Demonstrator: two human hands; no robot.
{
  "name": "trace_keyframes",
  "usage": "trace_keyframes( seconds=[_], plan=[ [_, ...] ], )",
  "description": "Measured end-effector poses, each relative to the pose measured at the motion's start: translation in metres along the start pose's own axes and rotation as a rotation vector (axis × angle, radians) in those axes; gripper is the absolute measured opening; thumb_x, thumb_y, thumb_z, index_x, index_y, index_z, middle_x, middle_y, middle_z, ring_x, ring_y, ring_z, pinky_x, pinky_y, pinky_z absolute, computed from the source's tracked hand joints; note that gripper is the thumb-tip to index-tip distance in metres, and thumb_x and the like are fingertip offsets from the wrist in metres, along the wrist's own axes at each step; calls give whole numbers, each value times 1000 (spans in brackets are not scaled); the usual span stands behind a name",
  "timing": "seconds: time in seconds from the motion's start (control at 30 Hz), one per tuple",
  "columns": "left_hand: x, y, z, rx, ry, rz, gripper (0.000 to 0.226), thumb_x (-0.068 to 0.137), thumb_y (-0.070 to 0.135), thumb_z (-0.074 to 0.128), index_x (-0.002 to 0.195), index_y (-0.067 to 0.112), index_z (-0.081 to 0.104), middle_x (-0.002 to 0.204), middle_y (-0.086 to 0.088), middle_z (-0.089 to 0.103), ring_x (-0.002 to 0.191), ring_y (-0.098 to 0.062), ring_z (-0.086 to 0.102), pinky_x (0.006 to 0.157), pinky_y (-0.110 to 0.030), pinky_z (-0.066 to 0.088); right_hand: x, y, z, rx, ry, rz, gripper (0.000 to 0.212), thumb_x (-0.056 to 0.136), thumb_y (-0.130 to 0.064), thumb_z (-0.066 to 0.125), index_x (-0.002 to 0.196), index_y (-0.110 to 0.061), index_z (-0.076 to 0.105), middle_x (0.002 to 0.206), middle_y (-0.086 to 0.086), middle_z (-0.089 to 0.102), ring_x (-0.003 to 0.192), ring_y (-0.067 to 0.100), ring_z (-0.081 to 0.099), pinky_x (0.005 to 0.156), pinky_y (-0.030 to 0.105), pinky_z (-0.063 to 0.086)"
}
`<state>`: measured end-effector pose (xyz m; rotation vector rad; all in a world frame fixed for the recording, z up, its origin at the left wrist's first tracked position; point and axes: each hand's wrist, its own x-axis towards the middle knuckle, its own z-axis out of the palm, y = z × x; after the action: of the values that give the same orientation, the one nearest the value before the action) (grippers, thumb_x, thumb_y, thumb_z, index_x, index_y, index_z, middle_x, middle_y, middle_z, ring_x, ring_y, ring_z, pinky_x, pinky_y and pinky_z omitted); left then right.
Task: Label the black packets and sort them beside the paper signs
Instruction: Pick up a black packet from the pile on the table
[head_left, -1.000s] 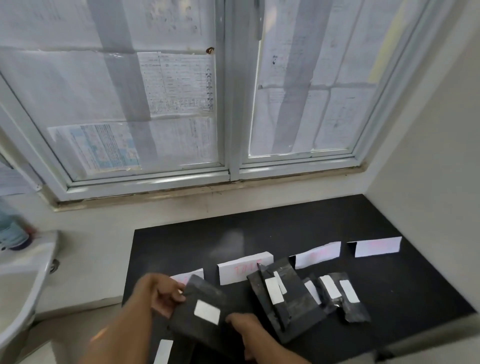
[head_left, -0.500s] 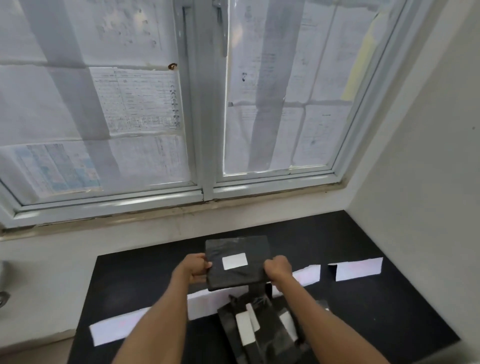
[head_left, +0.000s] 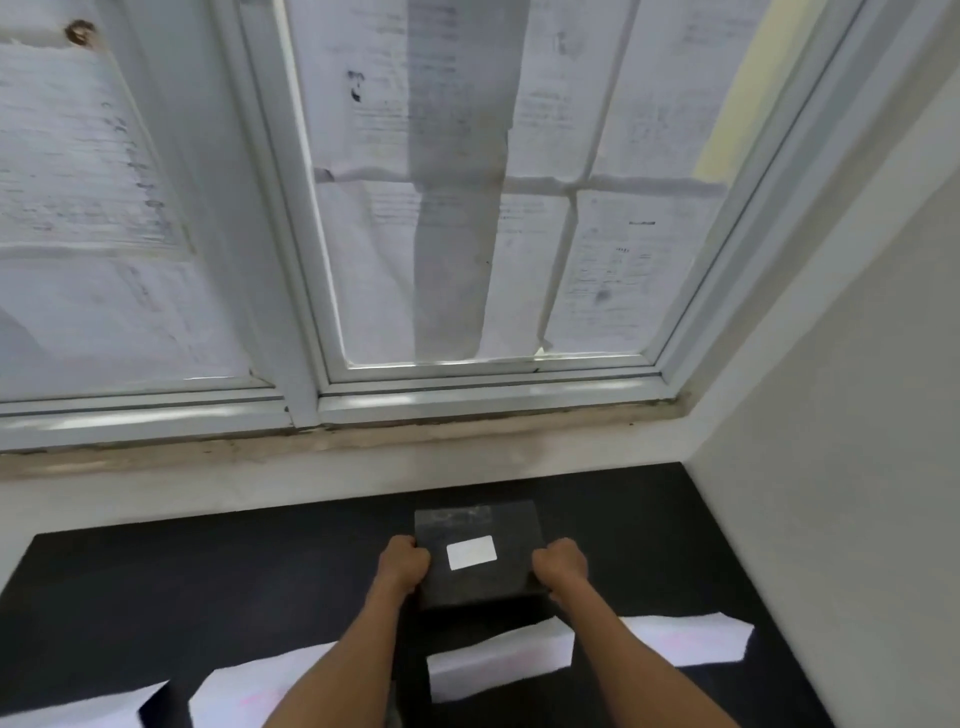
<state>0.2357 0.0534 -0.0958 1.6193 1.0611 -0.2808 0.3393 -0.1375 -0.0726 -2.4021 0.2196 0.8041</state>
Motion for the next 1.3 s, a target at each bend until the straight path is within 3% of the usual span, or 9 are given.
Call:
trace_keyframes(
  seconds=[0.2,0.4,0.57,0.73,0.9,1.0,1.07,1.17,1.3],
  plan=[
    [13,4,31,3,4,-55,31,88,6,44,112,-5,61,113,-22,64,102,-34,62,85,-39,52,32,13,-3,-31,-45,8,22,89,-13,51,102,-1,63,103,13,65,71,16,51,55,24,38],
    [12,1,38,10,26,-56,34,88,4,44,115,-7,61,116,-25,63,107,-36,61,90,-40,51,36,18,4,-12,-101,-27,15,87,-12,51,96,-3,59,96,9,60,70,13,51,57,23,39],
    [6,4,32,-99,-33,27,41,85,-6,44,121,7,58,121,-16,62,104,-26,60,94,-37,51,29,18,11,98,-194,-74,48,85,-11,55,133,-12,50,123,8,59,103,20,56,85,29,47],
    [-11,6,5,-69,36,94,45,85,-10,45,128,-1,56,124,-20,60,105,-26,59,85,-28,48,4,6,23,115,-27,-94,51,88,-10,55,138,-9,47,135,12,54,122,29,53,93,29,43],
    [-48,-23,-63,-44,67,93,50,88,-7,47,137,0,49,136,-19,54,123,-32,53,100,-34,44,-53,-26,66,71,2,-269,34,88,-10,58,122,-7,60,127,15,61,116,30,57,92,27,43],
    [-76,-57,-123,-40,115,106,45,88,-6,51,133,-1,54,134,-19,56,123,-32,54,99,-33,45,-100,-48,106,24,-23,-366,34,86,-9,59,120,-8,62,120,14,65,114,31,59,93,29,43],
    [-92,-85,-165,-95,171,105,40,90,-5,50,129,-2,56,127,-20,60,116,-32,59,87,-35,50,-132,-63,133,-6,-31,-441,33,85,-9,59,118,-7,64,116,14,66,111,33,60,92,31,44],
    [-127,-144,-237,-227,240,45,35,93,1,51,128,2,56,105,-13,61,77,-12,67,54,-19,46,-192,-81,185,32,8,-526,29,84,-6,57,111,-6,67,109,15,69,105,33,63,90,31,46],
    [-172,-235,-318,-320,381,-26,33,88,-1,54,119,5,62,98,-12,61,78,-18,56,59,-25,39,-273,-92,267,53,-20,-660,21,83,-2,54,97,-6,70,99,13,72,96,29,66,84,29,48]
  ],
)
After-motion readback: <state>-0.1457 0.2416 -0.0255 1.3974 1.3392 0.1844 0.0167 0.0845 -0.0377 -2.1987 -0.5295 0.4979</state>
